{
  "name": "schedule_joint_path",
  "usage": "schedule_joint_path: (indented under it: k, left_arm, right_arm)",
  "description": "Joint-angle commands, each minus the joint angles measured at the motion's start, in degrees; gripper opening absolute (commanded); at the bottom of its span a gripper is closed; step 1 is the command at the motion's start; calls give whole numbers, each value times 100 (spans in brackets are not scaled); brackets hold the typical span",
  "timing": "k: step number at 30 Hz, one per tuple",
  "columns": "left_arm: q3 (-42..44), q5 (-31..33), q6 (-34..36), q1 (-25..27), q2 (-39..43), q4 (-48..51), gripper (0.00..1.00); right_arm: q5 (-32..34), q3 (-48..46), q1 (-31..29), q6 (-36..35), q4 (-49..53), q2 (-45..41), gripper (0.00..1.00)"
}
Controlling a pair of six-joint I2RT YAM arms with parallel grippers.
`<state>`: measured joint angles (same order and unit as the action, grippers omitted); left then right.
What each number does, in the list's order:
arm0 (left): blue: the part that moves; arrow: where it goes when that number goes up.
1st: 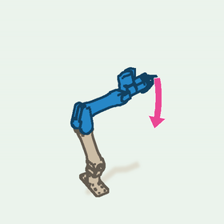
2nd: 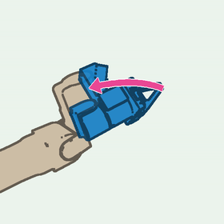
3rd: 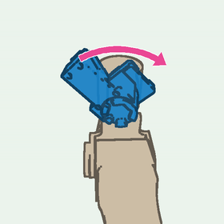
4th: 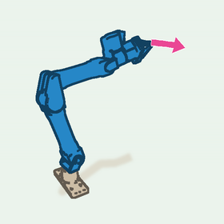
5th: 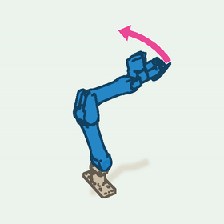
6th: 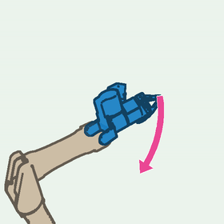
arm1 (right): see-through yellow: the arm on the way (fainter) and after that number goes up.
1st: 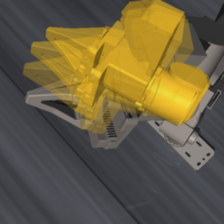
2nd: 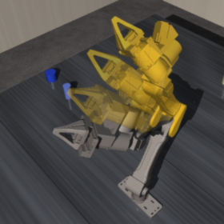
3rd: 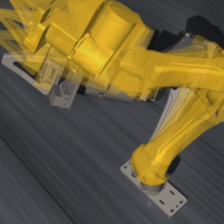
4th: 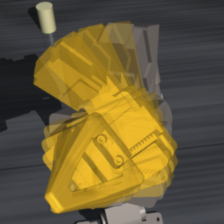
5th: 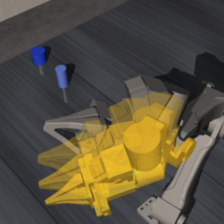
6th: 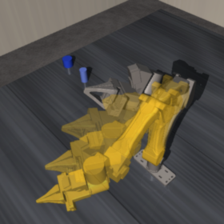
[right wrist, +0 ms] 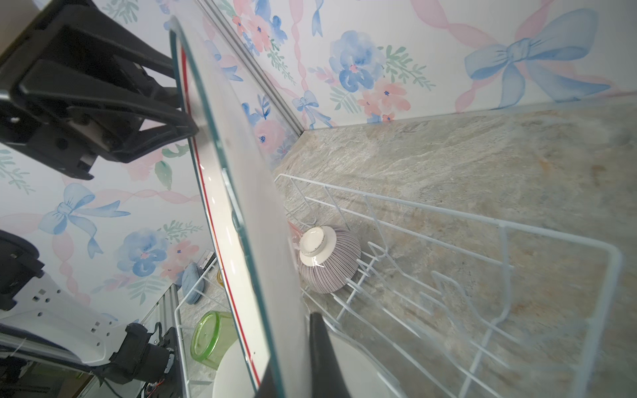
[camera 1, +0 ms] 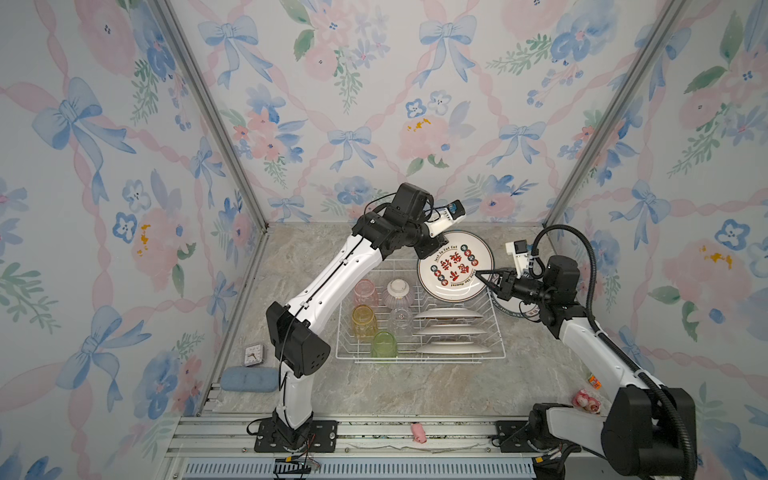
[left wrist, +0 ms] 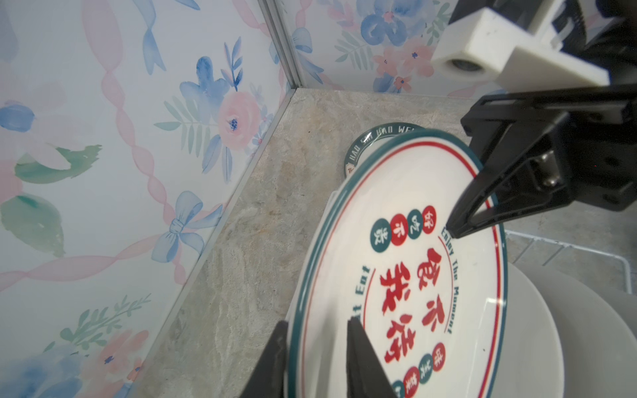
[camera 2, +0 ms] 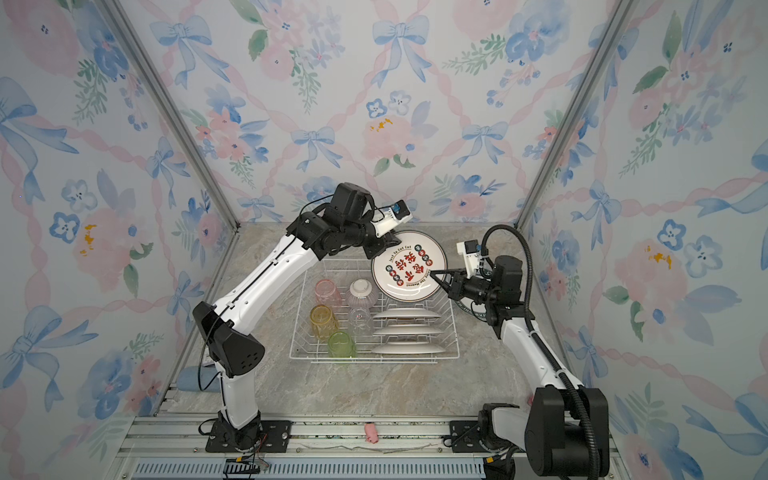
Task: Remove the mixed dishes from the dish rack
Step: 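Lift the red-lettered plate with the left gripper while the right gripper reaches it, then grasp the red-lettered plate with the right gripper while the left gripper releases it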
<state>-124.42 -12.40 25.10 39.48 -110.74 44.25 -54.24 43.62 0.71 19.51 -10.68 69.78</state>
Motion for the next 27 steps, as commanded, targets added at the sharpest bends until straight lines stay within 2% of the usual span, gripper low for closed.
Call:
schedule_joint_path:
  k: [1, 3, 9, 15, 17, 21, 27]
  left_arm:
    - [-15, 166, -44, 42, 89, 65, 32]
    - [46, 299, -66, 42, 177, 31, 40]
    - [910, 750, -86, 89, 778, -477, 48]
    - [2024, 1940, 17, 533, 1379, -871, 50]
    - [2413, 2165, -2, 666, 1584, -1084, 52]
    - [3010, 2029, -277, 710, 1947, -1356, 52]
    - [3638, 1847, -464, 809, 2199, -1640, 54]
  right_arm:
    - [320, 265, 103, 123, 470, -131, 0]
    - [400, 333, 172, 132, 658, -131, 0]
    - [656, 411, 628, 537, 853, -168, 0]
    - [827, 358, 1624, 1131, 967, -400, 0]
    - [1194, 332, 2016, 1229, 1151, -456, 0]
    - [1510, 217, 2677, 1255, 1442, -453, 0]
    - [1712, 13, 3190, 1242, 1428, -100, 0]
